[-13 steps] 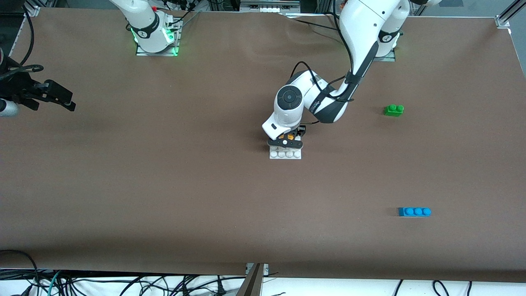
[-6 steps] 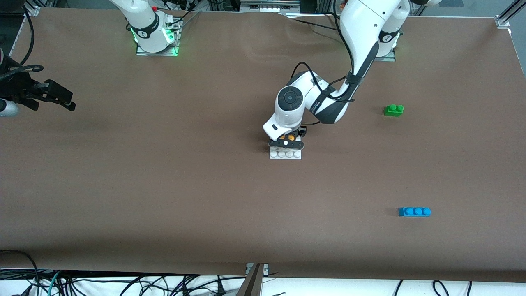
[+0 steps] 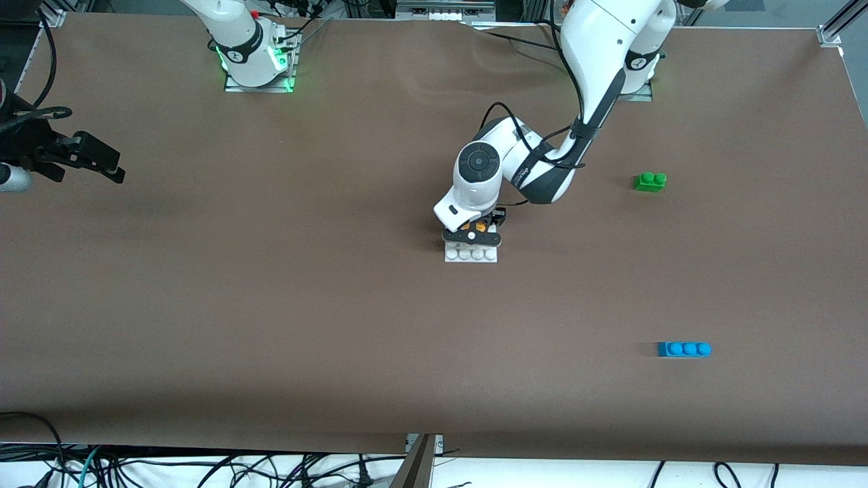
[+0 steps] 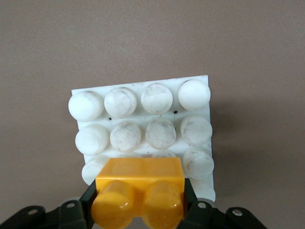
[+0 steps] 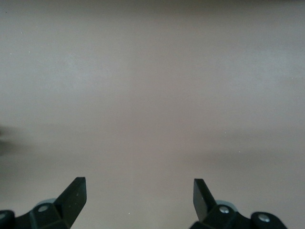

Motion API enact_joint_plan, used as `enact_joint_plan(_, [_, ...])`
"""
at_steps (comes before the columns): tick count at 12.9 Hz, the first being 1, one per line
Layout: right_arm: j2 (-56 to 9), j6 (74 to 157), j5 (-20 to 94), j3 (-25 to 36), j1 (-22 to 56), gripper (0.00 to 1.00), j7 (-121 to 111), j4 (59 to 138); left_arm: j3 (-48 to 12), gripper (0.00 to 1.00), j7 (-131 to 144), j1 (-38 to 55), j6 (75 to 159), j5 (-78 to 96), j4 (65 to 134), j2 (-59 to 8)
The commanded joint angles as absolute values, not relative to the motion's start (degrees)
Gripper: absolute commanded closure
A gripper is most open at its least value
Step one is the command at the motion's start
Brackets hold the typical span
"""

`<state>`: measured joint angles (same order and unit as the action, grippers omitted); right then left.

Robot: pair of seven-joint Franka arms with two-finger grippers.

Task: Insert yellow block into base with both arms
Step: 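Lower and press the yellow block onto the base studs with the left gripper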

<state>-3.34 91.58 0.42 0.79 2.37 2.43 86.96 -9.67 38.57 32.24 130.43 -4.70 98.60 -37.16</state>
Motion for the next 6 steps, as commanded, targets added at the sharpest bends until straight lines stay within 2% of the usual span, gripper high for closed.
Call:
enact_joint_plan(1, [-3.3,91.0,0.7,0.6,2.4,0.01,2.6,86.5,-9.1,0.54,38.1,33.0,130.4,-4.9,97.4,-37.7])
enact_joint_plan(3, [-3.3,91.0,0.7,0.6,2.4,0.01,2.5,86.5,-9.1,0.45,38.1,33.0,130.5,-4.8,97.4,-37.7])
enact_joint_plan(4, [-3.3,91.0,0.7,0.6,2.4,0.01,2.5,86.5,-9.1,0.33,38.1,33.0,130.5,-4.8,97.4,-37.7])
enact_joint_plan(6, [-3.3,91.0,0.7,0.6,2.4,0.01,2.6,86.5,-9.1,0.26,38.1,33.0,130.4,-4.8,97.5,-37.7])
